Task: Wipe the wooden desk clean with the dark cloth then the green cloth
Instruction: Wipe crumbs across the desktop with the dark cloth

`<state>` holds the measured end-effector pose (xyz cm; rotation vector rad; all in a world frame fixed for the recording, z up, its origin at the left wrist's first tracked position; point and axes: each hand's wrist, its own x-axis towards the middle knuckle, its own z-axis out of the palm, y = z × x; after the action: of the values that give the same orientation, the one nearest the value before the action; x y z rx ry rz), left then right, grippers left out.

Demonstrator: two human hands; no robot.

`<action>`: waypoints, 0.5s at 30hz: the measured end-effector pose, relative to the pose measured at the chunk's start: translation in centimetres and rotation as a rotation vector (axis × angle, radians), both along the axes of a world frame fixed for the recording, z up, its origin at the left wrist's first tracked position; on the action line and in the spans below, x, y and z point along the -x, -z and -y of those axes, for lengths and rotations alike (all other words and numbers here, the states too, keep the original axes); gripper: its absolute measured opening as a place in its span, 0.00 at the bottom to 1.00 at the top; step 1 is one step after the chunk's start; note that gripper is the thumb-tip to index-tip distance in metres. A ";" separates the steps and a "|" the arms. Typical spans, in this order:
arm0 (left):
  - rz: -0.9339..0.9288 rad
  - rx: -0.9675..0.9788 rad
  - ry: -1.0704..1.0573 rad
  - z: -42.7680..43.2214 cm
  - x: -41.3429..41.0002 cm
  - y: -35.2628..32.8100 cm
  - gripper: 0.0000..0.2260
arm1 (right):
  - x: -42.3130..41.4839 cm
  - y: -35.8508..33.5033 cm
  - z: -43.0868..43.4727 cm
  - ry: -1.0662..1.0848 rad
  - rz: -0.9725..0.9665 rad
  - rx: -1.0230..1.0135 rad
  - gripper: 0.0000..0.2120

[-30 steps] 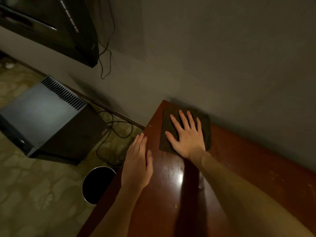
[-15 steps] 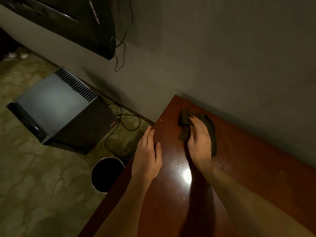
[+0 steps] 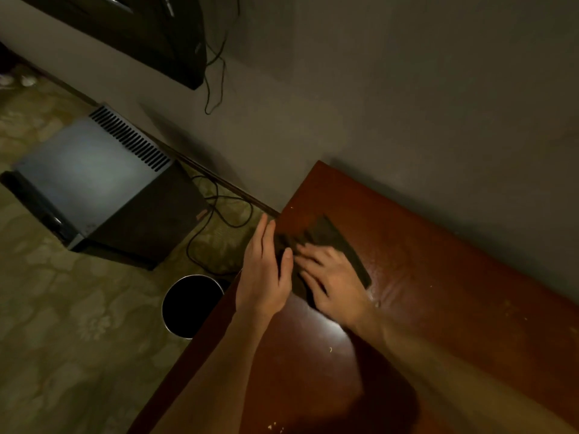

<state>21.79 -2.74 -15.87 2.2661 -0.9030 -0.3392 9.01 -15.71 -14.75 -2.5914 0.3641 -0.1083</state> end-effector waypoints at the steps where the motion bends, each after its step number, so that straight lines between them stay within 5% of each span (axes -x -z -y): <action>1: 0.014 -0.008 0.019 0.0 0.0 0.1 0.27 | 1.9 0.0 -0.8 -0.011 -0.022 0.058 0.17; 4: 0.059 -0.040 0.077 0.2 -0.3 0.0 0.26 | 4.2 -0.2 -1.5 0.035 -0.086 0.156 0.15; 10: 0.122 -0.113 0.085 0.4 -0.2 0.5 0.26 | -3.2 0.5 2.7 0.335 -0.177 0.213 0.31; 15: 0.153 -0.121 0.080 0.4 0.0 0.5 0.26 | -6.4 0.7 4.7 0.439 -0.233 0.212 0.32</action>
<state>21.78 -3.18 -16.38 2.3968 -1.0796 -0.2646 15.40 -20.44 -15.43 -2.6925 1.0555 0.0045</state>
